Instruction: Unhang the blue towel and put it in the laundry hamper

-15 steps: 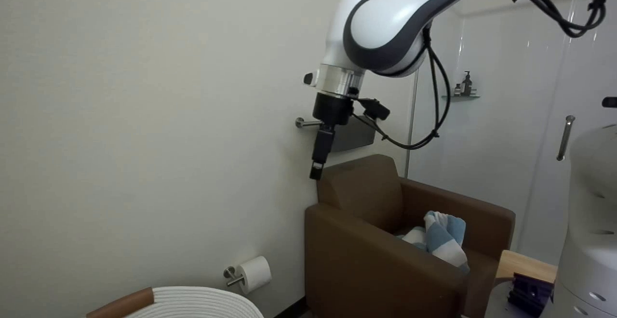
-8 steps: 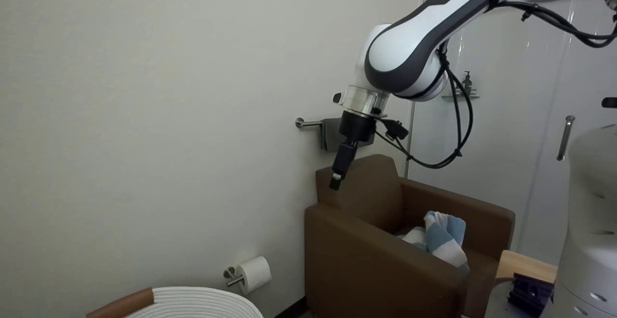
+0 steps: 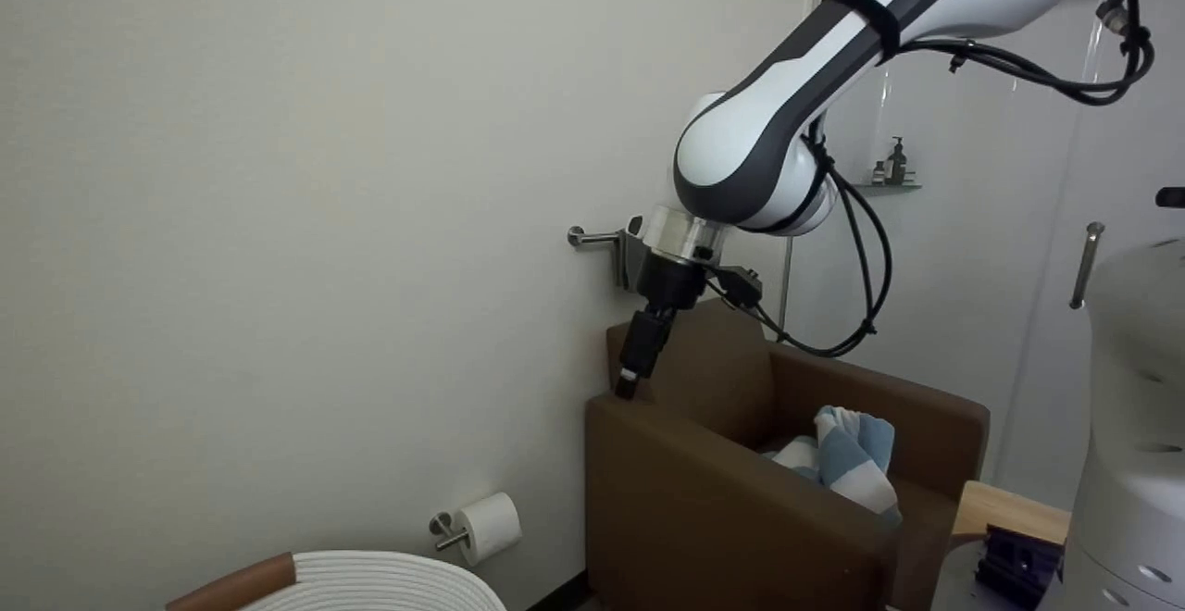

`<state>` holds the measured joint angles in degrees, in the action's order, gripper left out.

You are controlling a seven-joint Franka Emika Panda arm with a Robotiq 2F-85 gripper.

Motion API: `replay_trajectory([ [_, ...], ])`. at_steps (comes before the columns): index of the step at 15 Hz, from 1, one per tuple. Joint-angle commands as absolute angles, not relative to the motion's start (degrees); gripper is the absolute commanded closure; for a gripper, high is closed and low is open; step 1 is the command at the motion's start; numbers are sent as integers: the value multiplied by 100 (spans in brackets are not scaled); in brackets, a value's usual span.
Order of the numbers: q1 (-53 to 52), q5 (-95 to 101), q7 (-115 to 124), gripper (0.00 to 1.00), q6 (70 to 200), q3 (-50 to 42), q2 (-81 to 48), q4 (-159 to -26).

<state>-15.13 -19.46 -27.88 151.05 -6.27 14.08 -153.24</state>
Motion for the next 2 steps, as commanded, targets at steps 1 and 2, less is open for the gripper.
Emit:
replay_trajectory([
  [1, -1405, -1978, -2802, 0, 15080, -516, 1414, -15316],
  [2, -1405, -1979, -2802, 0, 15080, -518, 1414, -15316],
])
